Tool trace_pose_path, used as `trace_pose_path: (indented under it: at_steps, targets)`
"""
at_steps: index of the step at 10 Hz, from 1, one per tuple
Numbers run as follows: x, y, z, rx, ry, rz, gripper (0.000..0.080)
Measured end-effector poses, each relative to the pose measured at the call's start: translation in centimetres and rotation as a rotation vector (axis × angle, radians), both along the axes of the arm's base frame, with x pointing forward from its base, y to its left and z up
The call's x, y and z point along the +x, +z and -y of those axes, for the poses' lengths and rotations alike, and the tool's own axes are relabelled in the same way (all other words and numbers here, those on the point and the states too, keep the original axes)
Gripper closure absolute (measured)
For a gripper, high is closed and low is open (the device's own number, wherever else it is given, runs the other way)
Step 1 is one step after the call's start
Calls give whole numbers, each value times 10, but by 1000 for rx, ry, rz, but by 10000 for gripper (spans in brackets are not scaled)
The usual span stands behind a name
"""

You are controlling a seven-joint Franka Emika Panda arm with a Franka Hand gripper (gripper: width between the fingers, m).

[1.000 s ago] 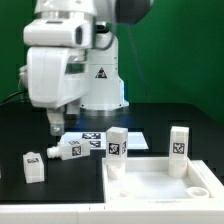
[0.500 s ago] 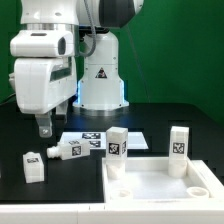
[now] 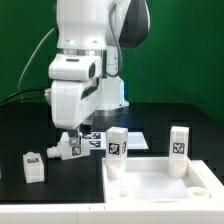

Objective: Assemble square table

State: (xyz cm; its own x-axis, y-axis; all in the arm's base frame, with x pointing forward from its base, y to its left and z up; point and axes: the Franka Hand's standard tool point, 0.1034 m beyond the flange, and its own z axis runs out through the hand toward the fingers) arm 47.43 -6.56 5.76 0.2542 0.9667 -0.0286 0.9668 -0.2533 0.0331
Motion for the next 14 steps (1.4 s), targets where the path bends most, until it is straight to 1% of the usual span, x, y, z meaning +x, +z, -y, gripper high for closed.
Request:
trace_pose_path:
  at_steps: [1, 3, 4, 5, 6, 7, 8, 10, 11, 12, 13, 14]
  targets:
    - [3, 1, 1, -1, -1, 4, 151]
    - [1, -1, 0, -1, 14, 2, 151]
    - [-5, -5, 3, -7, 113, -9, 151]
    - [-14, -9, 13, -8, 197, -16, 151]
    - [-31, -17, 19, -4, 242, -24, 151]
    - [-46, -24, 19, 4, 267, -49, 151]
    - [-49, -24, 22, 8, 248, -62, 151]
    - [-50, -25, 22, 8, 250, -63, 151]
    - [-53, -26, 24, 7, 278, -58, 151]
    - [-63, -29, 27, 12, 285, -68, 151]
    - [-68, -25, 29, 15, 274, -86, 151]
    - [-73, -31, 30, 20, 270, -94, 151]
